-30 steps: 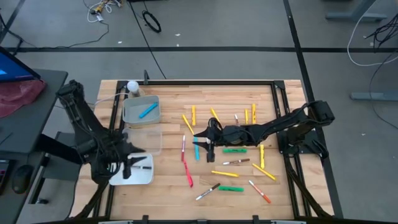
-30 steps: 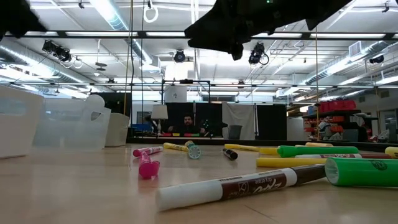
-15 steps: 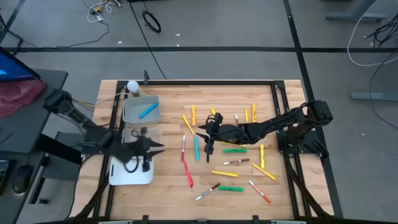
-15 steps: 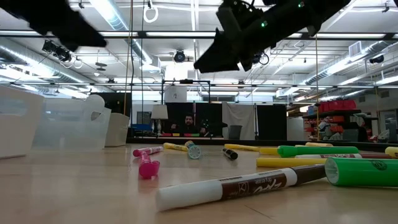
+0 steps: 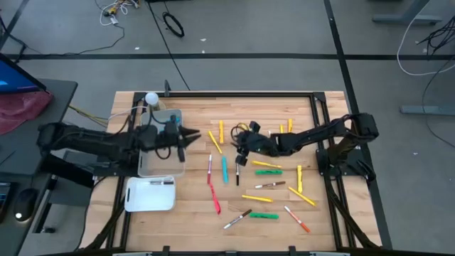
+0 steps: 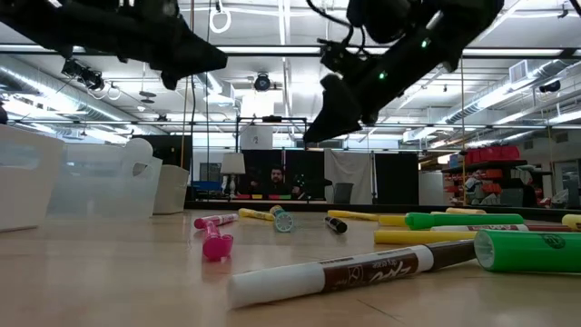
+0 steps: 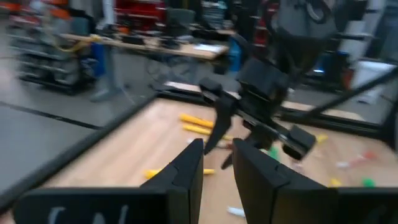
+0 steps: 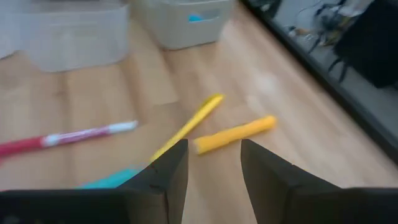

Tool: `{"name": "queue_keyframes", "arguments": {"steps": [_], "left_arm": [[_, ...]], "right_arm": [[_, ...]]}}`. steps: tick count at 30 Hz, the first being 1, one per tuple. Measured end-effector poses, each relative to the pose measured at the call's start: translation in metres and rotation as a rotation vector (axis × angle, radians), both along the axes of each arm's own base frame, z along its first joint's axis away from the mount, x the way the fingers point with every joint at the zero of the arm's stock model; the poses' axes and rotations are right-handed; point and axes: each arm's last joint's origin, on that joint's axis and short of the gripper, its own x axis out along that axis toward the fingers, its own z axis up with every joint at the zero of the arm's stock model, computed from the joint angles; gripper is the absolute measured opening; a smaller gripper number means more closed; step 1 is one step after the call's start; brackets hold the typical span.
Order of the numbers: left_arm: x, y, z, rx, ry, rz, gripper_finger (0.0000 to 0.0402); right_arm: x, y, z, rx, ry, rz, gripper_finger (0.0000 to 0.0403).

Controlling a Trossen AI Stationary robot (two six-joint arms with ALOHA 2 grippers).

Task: Pick & Place Markers
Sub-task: Put the yellow pen into the transparent bin

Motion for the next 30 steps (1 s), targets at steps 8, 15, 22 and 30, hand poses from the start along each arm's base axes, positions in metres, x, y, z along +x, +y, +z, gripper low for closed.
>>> {"name": "queue_keyframes", "arguments": {"steps": [8, 15, 22, 30], "left_arm": [[-0.002, 0.018, 0.001, -0.035, -0.019, 0.113, 0.0089], [0.004, 0.021, -0.010, -0.031, 0.039, 0.198, 0.0089], [0.022, 0.024, -0.030, 0.018, 0.116, 0.224, 0.0089], [0.036, 0.026, -0.042, 0.044, 0.107, 0.221, 0.0089]], "right_arm": [[-0.010, -0.066, -0.010, 0.014, -0.122, -0.032, 0.0151], [-0.014, -0.084, -0.010, 0.144, -0.158, 0.059, 0.0197], [-0.004, -0.076, -0.013, 0.214, -0.144, 0.003, 0.0264], [0.000, -0.073, -0.017, 0.305, 0.020, -0.038, 0.0286]]}}
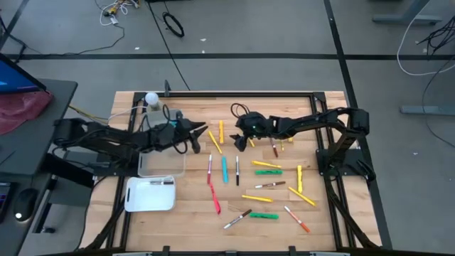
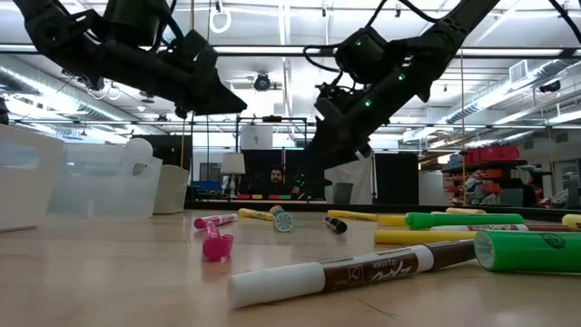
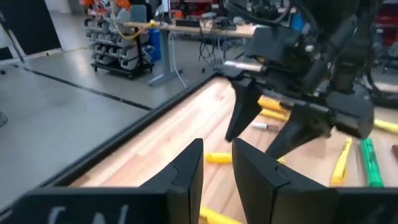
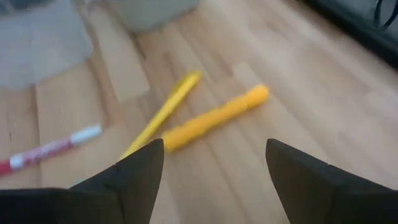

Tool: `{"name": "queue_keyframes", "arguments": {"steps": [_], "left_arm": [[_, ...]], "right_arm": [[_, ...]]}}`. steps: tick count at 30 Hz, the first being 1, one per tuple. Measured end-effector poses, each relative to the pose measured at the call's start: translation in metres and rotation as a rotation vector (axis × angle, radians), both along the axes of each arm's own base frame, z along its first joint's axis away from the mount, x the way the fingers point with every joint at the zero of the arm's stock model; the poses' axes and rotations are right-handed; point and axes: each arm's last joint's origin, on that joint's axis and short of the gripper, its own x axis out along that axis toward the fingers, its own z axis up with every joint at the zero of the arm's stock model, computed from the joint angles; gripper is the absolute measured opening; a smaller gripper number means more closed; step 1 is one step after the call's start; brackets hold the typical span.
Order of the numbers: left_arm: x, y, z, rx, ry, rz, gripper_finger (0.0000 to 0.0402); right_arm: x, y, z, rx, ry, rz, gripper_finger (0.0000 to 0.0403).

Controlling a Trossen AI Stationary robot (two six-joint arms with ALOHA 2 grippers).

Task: Pick & Place Markers
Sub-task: Put the yellow pen into the transparent bin

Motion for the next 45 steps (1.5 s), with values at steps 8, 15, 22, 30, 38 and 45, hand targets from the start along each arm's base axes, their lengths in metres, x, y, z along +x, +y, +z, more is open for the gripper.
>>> {"name": "queue_keyframes", "arguments": {"steps": [8, 15, 22, 30, 38, 45], "left_arm": [[0.004, 0.000, -0.009, -0.033, 0.027, -0.022, 0.0089], [0.005, -0.005, -0.009, -0.101, 0.002, -0.123, 0.0089], [0.006, -0.008, -0.009, -0.090, 0.009, -0.138, 0.0089], [0.006, -0.008, -0.010, -0.088, 0.012, -0.140, 0.0089], [0.006, -0.008, -0.010, -0.067, 0.021, -0.143, 0.0089], [0.006, -0.008, -0.010, -0.031, 0.037, -0.149, 0.0089]], "right_arm": [[-0.005, 0.012, -0.012, 0.031, 0.132, 0.103, 0.0286], [-0.008, 0.016, -0.015, 0.022, 0.188, 0.096, 0.0279], [-0.020, 0.003, -0.020, -0.032, 0.288, -0.176, 0.0259], [-0.027, -0.007, -0.035, 0.039, 0.378, -0.184, 0.0222], [-0.032, -0.003, -0.062, 0.061, 0.435, -0.143, 0.0146], [-0.041, 0.000, -0.073, 0.044, 0.367, -0.145, 0.0028]]}}
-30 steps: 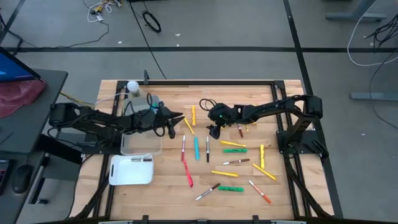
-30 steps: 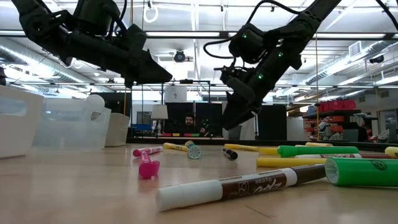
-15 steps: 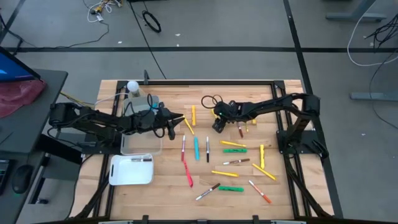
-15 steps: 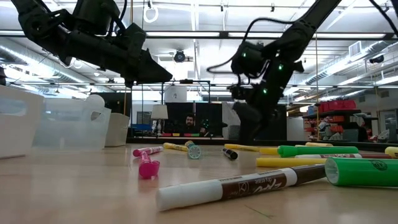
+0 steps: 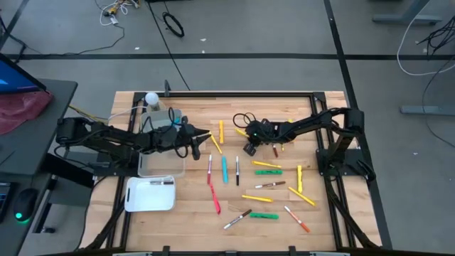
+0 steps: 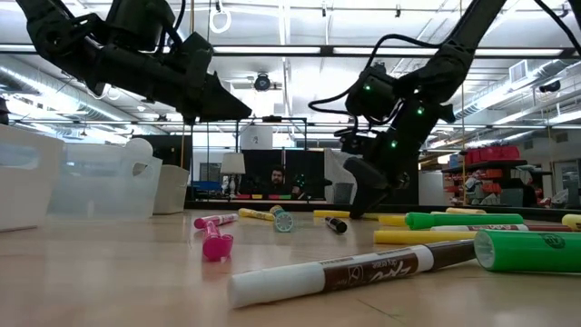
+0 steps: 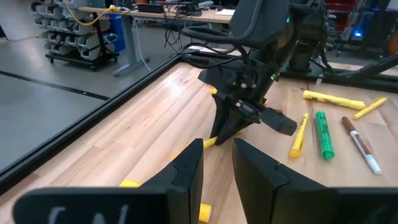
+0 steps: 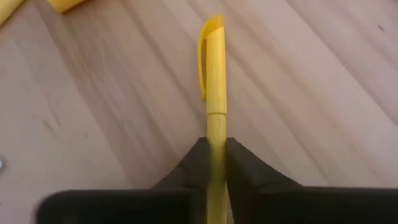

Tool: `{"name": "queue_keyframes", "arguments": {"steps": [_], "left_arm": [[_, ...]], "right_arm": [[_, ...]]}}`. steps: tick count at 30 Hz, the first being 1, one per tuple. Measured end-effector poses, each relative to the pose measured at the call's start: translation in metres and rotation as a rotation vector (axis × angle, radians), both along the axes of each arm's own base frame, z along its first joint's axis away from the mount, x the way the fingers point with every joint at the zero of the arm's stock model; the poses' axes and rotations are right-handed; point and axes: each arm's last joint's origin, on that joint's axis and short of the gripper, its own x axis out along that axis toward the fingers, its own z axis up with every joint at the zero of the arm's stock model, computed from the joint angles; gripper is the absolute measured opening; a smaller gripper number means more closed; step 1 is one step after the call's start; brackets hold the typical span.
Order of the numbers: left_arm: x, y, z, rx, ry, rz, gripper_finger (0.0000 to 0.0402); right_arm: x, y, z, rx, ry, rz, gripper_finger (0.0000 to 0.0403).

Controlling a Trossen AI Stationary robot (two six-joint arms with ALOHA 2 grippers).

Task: Pick & Place Markers
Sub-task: Put the yellow pen into the transparent bin

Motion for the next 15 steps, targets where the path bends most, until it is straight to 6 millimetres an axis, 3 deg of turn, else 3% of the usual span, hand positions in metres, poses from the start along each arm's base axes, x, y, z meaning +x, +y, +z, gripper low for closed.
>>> {"name": "queue_keyframes", "arguments": {"steps": [4, 8, 12, 15], "left_arm": [[0.000, 0.000, 0.002, 0.012, -0.012, -0.004, 0.0090], [0.001, -0.002, 0.004, 0.049, -0.018, -0.069, 0.0106], [0.001, -0.002, 0.004, 0.075, -0.012, -0.091, 0.0154], [0.001, 0.000, 0.005, 0.075, -0.021, -0.090, 0.0202]], "right_arm": [[0.001, 0.002, 0.003, -0.022, -0.031, 0.029, 0.0019], [-0.001, 0.008, 0.021, -0.043, -0.075, 0.076, 0.0031], [0.003, 0.018, 0.052, -0.084, -0.195, 0.191, 0.0021], [0.006, 0.032, 0.062, -0.100, -0.241, 0.304, 0.0019]]}}
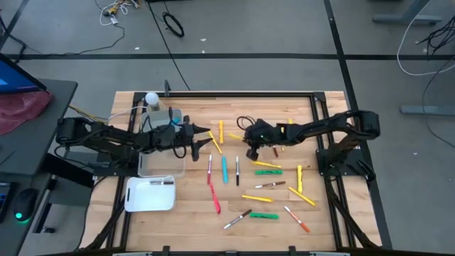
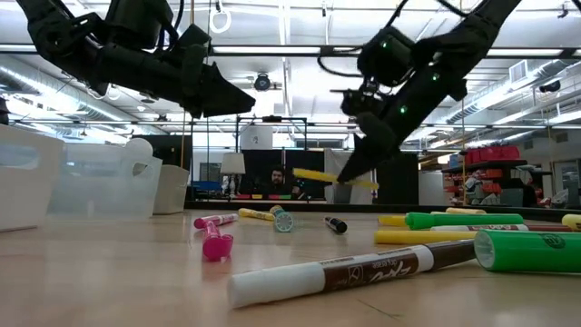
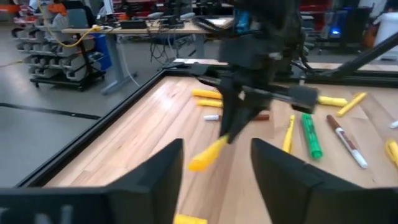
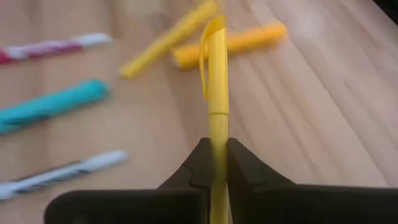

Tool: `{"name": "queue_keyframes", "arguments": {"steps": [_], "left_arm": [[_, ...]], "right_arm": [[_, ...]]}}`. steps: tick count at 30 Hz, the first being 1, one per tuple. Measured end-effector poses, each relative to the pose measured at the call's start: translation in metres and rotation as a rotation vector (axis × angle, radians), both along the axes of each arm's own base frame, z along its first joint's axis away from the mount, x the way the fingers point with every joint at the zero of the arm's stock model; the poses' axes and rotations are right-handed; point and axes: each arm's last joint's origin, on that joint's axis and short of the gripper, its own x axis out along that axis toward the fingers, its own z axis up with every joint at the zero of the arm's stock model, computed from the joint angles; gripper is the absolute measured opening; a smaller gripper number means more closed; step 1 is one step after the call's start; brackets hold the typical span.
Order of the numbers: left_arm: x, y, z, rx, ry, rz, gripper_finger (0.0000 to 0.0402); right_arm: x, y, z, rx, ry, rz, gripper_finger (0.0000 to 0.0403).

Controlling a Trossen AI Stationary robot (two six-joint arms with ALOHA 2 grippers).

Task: Pick & Place Markers
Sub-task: Put the yellow pen into the transparent bin

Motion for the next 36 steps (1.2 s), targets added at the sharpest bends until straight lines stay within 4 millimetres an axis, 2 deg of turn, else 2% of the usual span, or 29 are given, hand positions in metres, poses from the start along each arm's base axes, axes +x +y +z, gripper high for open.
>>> {"name": "queue_keyframes", "arguments": {"steps": [4, 9, 15, 18, 24, 29, 36], "left_arm": [[0.000, 0.000, 0.001, -0.008, -0.014, -0.022, 0.0249], [0.012, -0.002, 0.003, -0.022, -0.003, -0.111, 0.0253], [0.036, -0.002, 0.002, -0.032, 0.019, -0.196, 0.0229], [0.041, -0.004, 0.003, -0.042, 0.024, -0.256, 0.0212], [0.041, -0.004, -0.003, -0.050, 0.115, -0.264, 0.0173], [0.041, -0.003, -0.002, -0.045, 0.115, -0.259, 0.0146], [0.041, -0.003, -0.004, -0.048, 0.126, -0.259, 0.0083]], "right_arm": [[0.009, 0.019, 0.011, -0.031, -0.115, 0.091, 0.0020], [0.018, 0.039, 0.018, -0.054, -0.223, 0.163, 0.0020], [0.020, 0.046, 0.022, -0.069, -0.263, 0.190, 0.0020], [0.020, 0.046, 0.022, -0.064, -0.262, 0.187, 0.0020], [0.020, 0.046, 0.022, -0.061, -0.260, 0.185, 0.0020], [0.019, 0.046, 0.022, -0.061, -0.260, 0.185, 0.0020], [0.020, 0.046, 0.023, -0.064, -0.259, 0.188, 0.0020]]}}
